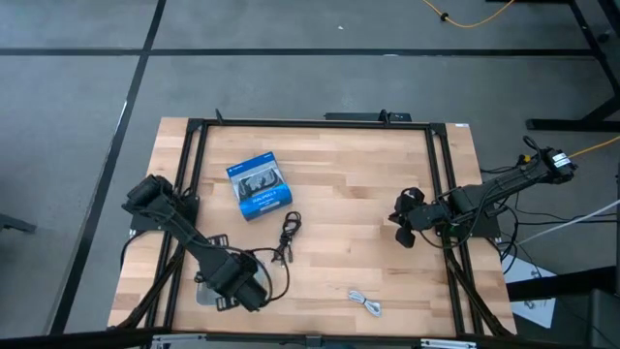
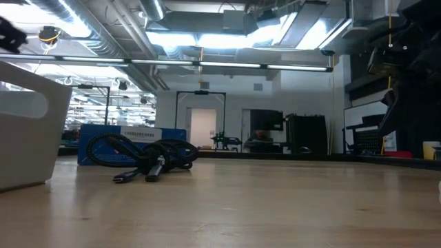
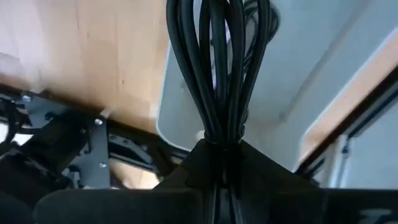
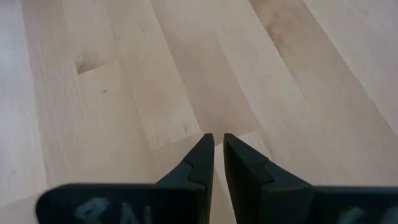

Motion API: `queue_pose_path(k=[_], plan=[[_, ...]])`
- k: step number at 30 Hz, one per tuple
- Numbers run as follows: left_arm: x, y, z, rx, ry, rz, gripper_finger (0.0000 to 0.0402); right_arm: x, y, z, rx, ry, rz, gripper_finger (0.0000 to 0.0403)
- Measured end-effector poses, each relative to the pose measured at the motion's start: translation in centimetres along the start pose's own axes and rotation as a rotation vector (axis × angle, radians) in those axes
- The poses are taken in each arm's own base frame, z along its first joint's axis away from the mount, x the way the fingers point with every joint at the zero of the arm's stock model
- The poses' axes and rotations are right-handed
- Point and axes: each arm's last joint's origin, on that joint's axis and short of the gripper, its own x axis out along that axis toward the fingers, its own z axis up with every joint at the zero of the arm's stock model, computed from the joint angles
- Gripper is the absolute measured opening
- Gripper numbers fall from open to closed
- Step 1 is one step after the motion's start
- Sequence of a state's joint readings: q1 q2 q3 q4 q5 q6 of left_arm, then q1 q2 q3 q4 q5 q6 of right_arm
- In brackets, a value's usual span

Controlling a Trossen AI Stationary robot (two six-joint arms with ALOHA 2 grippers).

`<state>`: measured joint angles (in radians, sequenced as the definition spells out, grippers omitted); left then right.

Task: Pick and place USB-C Cables
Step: Put the right black usb cable into the white bin

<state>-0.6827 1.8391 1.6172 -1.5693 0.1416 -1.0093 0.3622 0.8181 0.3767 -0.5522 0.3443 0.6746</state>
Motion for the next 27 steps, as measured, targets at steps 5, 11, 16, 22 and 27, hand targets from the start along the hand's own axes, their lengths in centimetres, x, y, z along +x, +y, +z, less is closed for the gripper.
queue_pose_path(k=[5, 11, 16, 22, 27], plan=[[1.0, 0.0, 0.2, 0.050, -0.001, 0.011, 0.0062, 0.0, 0.0, 0.0, -0.001, 0.000, 0.000, 0.0041], [1.3, -0.1, 0.8, 0.066, -0.079, 0.027, 0.0063, 0.0, 0.0, 0.0, -0.006, 0.000, -0.001, 0.0041], [1.3, -0.4, 1.2, 0.074, -0.169, 0.023, 0.0067, 0.0, -0.1, -0.1, -0.010, 0.009, -0.008, 0.0041], [1.3, -0.7, 0.9, 0.080, -0.097, -0.035, 0.0066, 0.0, -0.1, -0.1, -0.012, 0.014, -0.012, 0.0041], [1.4, -0.9, 0.6, 0.087, -0.088, -0.040, 0.0070, 0.0, -0.1, -0.1, -0.009, 0.014, -0.012, 0.0041]])
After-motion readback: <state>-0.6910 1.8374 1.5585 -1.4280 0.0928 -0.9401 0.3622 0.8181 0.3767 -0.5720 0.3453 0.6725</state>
